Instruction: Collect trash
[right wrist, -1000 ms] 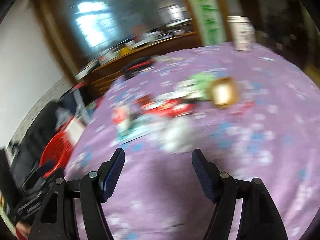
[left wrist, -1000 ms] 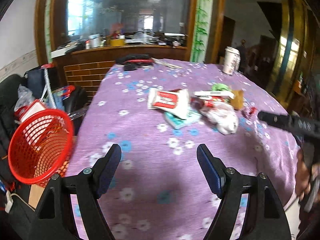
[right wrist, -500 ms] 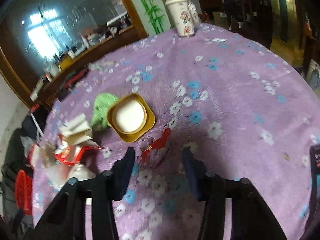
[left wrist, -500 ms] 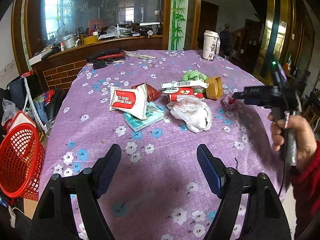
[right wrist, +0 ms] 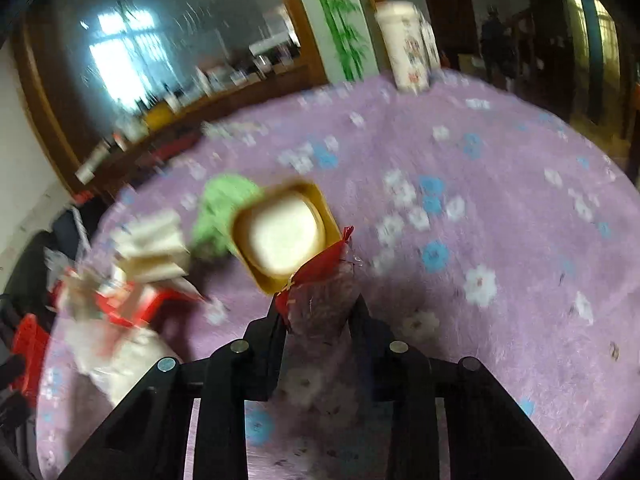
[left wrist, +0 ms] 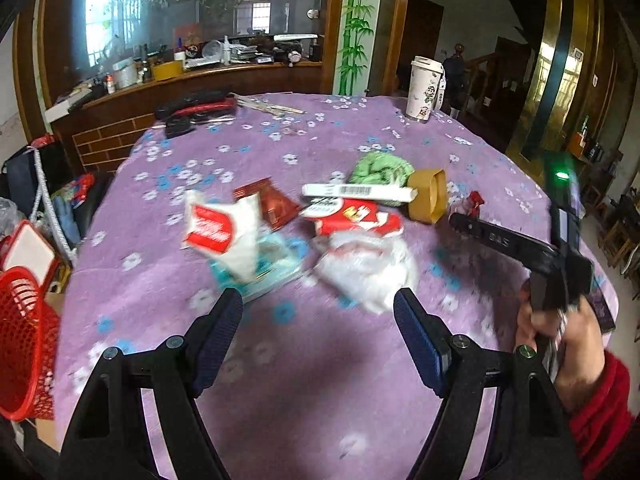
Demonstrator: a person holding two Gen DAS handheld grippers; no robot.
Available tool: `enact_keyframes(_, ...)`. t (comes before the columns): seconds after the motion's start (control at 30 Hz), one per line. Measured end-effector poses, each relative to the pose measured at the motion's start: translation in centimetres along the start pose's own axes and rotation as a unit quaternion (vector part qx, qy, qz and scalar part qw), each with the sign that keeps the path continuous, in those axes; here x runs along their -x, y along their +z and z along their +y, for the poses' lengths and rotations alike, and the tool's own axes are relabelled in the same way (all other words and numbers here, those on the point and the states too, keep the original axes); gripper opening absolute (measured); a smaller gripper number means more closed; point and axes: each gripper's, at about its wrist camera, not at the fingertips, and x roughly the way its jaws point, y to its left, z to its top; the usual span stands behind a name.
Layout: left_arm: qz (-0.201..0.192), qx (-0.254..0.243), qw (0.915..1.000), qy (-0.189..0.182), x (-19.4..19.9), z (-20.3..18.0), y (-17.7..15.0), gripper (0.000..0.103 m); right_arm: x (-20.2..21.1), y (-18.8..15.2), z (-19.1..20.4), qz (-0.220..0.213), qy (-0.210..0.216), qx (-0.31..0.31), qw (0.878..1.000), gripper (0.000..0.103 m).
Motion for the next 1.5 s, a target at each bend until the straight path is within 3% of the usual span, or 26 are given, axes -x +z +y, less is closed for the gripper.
enact_keyframes(0.23,0.027,0.011,0.9995,-0.012,-4.8,-1.7,2.6,0.075,0.5,0.1,0.2,-0.003,0.028,-0.011,1.0,0.032)
enact_keyframes(0.27,0.034,0.013,0.9992,-0.016,-5.5,-1.8,2.8,0.072,0.4,0.2,0.2,-0.003,0.028,-0.013,1.0,0.033)
enact_keyframes(0.33,0.054,0.016,0.9982,-0.021,-7.1,-1.9,3.0,0.05,0.3,0.3,0.1,-0.003,0.03,-0.015,0.999,0.033)
enact_keyframes(0.4,0.065,0.022,0.9974,-0.023,-8.4,-1.7,2.7,0.047,0.3,0.4,0.1,-0.004,0.033,-0.015,0.999,0.033)
enact_keyframes(0.43,0.064,0.025,0.9974,-0.023,-8.7,-1.5,2.6,0.04,0.3,0.4,0.1,-0.005,0.034,-0.014,0.999,0.033)
enact_keyframes(0.57,0.049,0.034,0.9971,-0.046,-8.0,-0.5,1.5,0.028,0.5,0.5,0.4,-0.012,0.037,-0.006,0.999,0.033)
enact_keyframes(0.83,0.023,0.029,0.9974,-0.061,-3.0,0.8,-1.4,0.027,1.0,0.3,1.4,-0.023,0.032,0.023,0.999,0.033)
enact_keyframes(1.03,0.012,-0.008,0.9994,-0.032,0.7,1.5,-4.4,0.027,2.0,0.0,2.4,0.001,0.051,0.022,0.998,0.033)
enact_keyframes(1.3,0.033,0.0,0.9991,-0.026,-0.7,2.6,-6.3,0.03,8.1,-4.5,7.2,0.015,0.098,0.072,0.992,0.033)
enact_keyframes(1.5,0.027,0.002,0.999,-0.034,-1.6,2.5,-6.8,0.031,9.1,-8.6,9.2,0.007,0.104,0.091,0.99,0.033)
